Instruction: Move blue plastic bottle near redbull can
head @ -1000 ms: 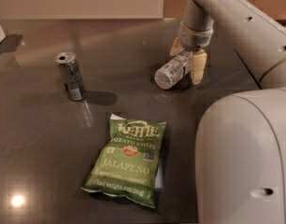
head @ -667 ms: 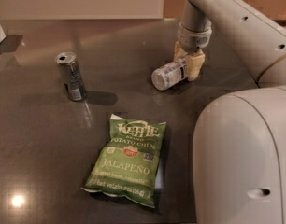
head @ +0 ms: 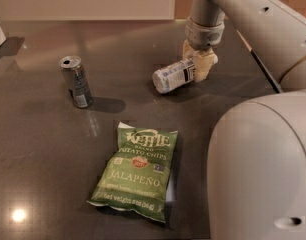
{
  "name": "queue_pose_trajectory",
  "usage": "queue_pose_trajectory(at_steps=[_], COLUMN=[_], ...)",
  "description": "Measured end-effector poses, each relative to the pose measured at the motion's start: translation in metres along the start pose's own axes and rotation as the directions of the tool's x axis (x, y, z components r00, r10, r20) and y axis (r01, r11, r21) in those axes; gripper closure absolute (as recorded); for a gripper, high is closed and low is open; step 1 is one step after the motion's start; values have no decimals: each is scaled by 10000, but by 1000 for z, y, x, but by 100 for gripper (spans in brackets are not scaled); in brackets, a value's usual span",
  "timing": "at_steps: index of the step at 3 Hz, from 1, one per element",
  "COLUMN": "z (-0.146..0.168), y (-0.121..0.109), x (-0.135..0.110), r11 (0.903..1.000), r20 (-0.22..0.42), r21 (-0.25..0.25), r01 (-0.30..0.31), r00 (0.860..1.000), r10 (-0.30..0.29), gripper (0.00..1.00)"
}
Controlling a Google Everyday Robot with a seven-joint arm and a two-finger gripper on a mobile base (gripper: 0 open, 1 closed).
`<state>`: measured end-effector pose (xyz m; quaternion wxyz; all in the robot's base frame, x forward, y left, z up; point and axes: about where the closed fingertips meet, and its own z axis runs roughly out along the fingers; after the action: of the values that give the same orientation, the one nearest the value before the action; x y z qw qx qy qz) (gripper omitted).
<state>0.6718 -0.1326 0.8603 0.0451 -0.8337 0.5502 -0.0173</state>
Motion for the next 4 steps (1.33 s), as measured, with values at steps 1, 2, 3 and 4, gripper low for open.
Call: queue_pose_trajectory(at_steps=[1,2,3,4], z=[-13,-17,-12,-5], y=[-2,-1,5,3], x=[-32,-72,-110,-136], r11=[9997,9977,9933,9917], r20=[295,684,1025,1215], r21=[95,70,-73,-77], r01=[212,674,1150,1285], r00=[9993,9954,9882,9845], r10=[-215,-677,-1137,-1266], gripper=[100,100,100,100])
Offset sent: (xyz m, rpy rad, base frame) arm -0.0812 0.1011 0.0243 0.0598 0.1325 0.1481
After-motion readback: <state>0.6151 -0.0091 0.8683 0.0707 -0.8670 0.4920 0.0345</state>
